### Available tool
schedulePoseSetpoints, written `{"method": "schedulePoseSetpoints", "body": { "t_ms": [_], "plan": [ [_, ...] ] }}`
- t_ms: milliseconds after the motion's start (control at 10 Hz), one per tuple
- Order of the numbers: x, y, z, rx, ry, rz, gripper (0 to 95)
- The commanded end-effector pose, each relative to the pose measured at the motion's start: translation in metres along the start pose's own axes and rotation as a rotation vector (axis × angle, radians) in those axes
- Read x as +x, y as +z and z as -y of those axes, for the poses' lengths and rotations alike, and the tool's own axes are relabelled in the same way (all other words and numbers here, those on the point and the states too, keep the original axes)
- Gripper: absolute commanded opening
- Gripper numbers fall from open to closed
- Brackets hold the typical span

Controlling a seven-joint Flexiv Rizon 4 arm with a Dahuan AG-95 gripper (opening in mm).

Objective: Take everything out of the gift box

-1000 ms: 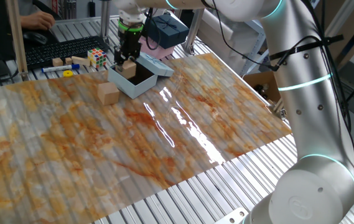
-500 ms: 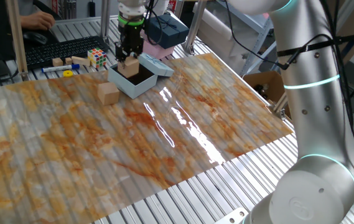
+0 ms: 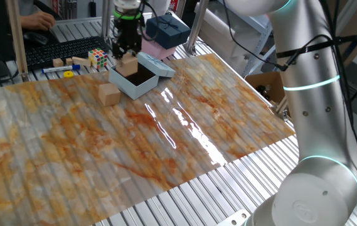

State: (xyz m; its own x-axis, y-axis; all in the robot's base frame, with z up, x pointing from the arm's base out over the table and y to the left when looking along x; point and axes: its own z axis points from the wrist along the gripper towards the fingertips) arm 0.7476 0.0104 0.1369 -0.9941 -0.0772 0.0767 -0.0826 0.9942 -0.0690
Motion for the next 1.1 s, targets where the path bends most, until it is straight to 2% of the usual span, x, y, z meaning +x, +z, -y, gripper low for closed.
{"method": "schedulePoseSetpoints", "body": {
  "t_ms": [100,500,700,800,900,1100],
  "plan": [
    [0.019,-0.003,-0.019,-0.017,0.054,0.005,0.0],
    [0.050,-0.008,-0.054,-0.021,0.117,0.005,0.0],
    [0.069,-0.004,-0.061,-0.024,0.123,0.009,0.0],
    [0.074,-0.003,-0.062,-0.025,0.123,0.012,0.0],
    [0.086,0.004,-0.062,-0.033,0.123,0.019,0.0],
    [0.101,0.013,-0.061,-0.054,0.126,0.025,0.0]
  ]
}}
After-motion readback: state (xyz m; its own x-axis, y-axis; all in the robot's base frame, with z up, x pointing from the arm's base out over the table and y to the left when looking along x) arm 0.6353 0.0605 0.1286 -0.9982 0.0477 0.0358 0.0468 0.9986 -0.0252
